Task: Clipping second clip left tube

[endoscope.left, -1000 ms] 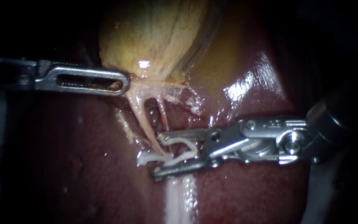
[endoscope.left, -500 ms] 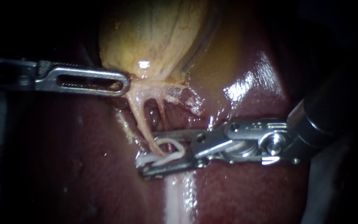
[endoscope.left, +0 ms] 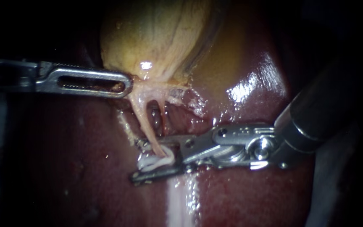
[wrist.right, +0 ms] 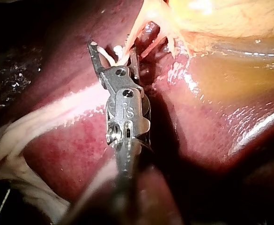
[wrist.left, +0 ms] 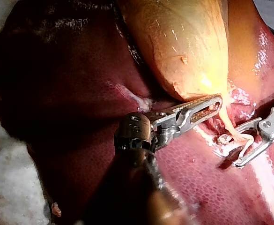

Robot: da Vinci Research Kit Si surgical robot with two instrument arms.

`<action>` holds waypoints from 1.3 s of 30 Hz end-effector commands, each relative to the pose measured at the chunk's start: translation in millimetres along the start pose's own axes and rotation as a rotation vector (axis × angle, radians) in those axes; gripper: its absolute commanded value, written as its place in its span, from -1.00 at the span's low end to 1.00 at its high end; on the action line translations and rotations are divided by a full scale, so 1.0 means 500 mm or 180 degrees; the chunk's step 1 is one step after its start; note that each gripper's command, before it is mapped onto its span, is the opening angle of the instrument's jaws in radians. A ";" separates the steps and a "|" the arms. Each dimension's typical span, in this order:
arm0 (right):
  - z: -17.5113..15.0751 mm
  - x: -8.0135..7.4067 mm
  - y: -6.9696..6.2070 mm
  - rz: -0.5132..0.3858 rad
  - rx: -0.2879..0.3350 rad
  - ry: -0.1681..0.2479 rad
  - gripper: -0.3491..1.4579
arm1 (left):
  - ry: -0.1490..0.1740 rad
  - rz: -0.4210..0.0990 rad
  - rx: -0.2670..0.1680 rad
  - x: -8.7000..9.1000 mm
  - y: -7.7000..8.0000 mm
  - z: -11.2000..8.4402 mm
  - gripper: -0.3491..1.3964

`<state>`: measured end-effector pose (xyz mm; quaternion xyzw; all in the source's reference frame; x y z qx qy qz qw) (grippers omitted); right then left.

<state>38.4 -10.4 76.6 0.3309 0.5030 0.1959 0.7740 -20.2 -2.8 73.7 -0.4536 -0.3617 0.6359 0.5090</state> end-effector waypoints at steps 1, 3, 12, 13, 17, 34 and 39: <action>0.0002 0.0000 -0.0001 0.0003 0.0001 0.0000 -0.07 | 0.0000 -0.0001 0.0001 0.0000 0.0000 0.0000 -1.00; 0.0005 -0.0001 0.0000 0.0000 0.0001 0.0000 -0.07 | 0.0000 -0.0001 0.0001 0.0000 0.0000 0.0000 -1.00; 0.0016 -0.0001 0.0001 0.0016 0.0014 -0.0003 -0.09 | 0.0001 -0.0001 0.0002 0.0000 0.0000 0.0001 -1.00; 0.0015 -0.0002 0.0001 0.0016 0.0014 -0.0003 -0.09 | 0.0001 -0.0001 0.0002 0.0000 0.0000 0.0001 -1.00; 0.0015 -0.0002 0.0002 0.0035 -0.0015 0.0004 -0.13 | 0.0001 -0.0001 0.0002 0.0000 0.0000 0.0001 -1.00; 0.0001 -0.0014 0.0017 0.0273 0.0002 0.0010 -1.00 | 0.0001 -0.0001 0.0002 0.0000 0.0000 0.0002 -1.00; -0.0004 -0.0018 0.0018 0.0311 -0.0003 -0.0026 -1.00 | 0.0001 -0.0001 0.0002 0.0000 0.0000 0.0002 -1.00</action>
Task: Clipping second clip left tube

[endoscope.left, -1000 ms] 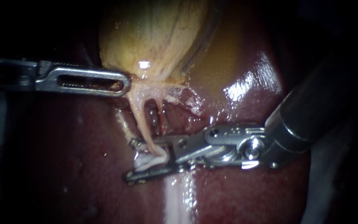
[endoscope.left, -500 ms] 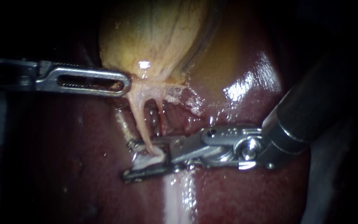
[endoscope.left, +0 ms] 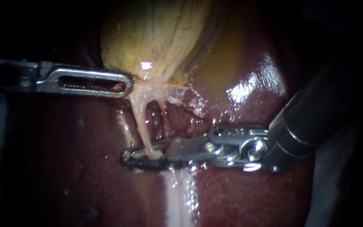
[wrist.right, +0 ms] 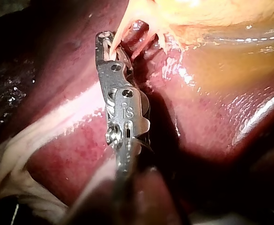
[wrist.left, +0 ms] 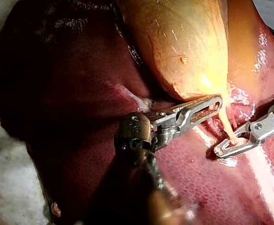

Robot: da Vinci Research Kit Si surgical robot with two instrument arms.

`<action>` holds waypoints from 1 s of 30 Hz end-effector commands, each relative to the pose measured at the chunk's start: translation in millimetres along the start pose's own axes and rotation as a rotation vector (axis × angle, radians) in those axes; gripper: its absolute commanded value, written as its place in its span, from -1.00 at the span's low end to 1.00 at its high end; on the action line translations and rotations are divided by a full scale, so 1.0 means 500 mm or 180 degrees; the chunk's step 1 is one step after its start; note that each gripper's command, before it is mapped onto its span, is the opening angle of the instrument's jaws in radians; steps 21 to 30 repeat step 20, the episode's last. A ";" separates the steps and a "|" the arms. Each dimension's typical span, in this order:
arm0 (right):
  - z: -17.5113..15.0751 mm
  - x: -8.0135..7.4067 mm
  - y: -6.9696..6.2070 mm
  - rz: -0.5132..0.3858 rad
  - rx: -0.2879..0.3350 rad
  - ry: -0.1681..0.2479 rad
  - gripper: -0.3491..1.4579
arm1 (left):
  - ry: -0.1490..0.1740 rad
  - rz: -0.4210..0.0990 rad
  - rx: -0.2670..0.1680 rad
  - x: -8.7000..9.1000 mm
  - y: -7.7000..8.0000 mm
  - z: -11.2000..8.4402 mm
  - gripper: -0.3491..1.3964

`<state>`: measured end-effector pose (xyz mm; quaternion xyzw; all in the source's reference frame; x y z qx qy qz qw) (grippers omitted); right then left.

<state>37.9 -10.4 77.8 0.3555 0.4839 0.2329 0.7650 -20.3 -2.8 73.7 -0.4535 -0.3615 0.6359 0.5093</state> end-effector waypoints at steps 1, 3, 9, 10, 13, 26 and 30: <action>-0.0002 0.0002 0.0000 -0.0002 0.0006 -0.0020 -1.00 | 0.0000 0.0000 0.0000 0.0000 0.0000 0.0000 -1.00; -0.0002 0.0001 -0.0001 -0.0002 0.0012 -0.0042 -1.00 | 0.0000 0.0000 0.0000 0.0000 0.0000 0.0000 -1.00; -0.0001 -0.0001 -0.0001 -0.0003 0.0016 -0.0073 -1.00 | 0.0000 0.0000 -0.0001 0.0000 0.0000 0.0000 -1.00; 0.0000 -0.0002 -0.0002 -0.0005 0.0026 -0.0077 -1.00 | 0.0000 0.0000 -0.0001 0.0000 0.0000 0.0000 -1.00; 0.0002 -0.0005 -0.0002 -0.0011 0.0029 -0.0079 -1.00 | 0.0000 0.0000 0.0000 0.0000 0.0000 0.0000 -1.00; 0.0005 -0.0011 0.0002 -0.0017 0.0034 -0.0103 -1.00 | 0.0000 0.0000 0.0000 0.0001 -0.0001 0.0001 -1.00; 0.0005 -0.0011 0.0002 -0.0017 0.0034 -0.0103 -1.00 | 0.0000 0.0000 0.0000 0.0001 -0.0001 0.0001 -1.00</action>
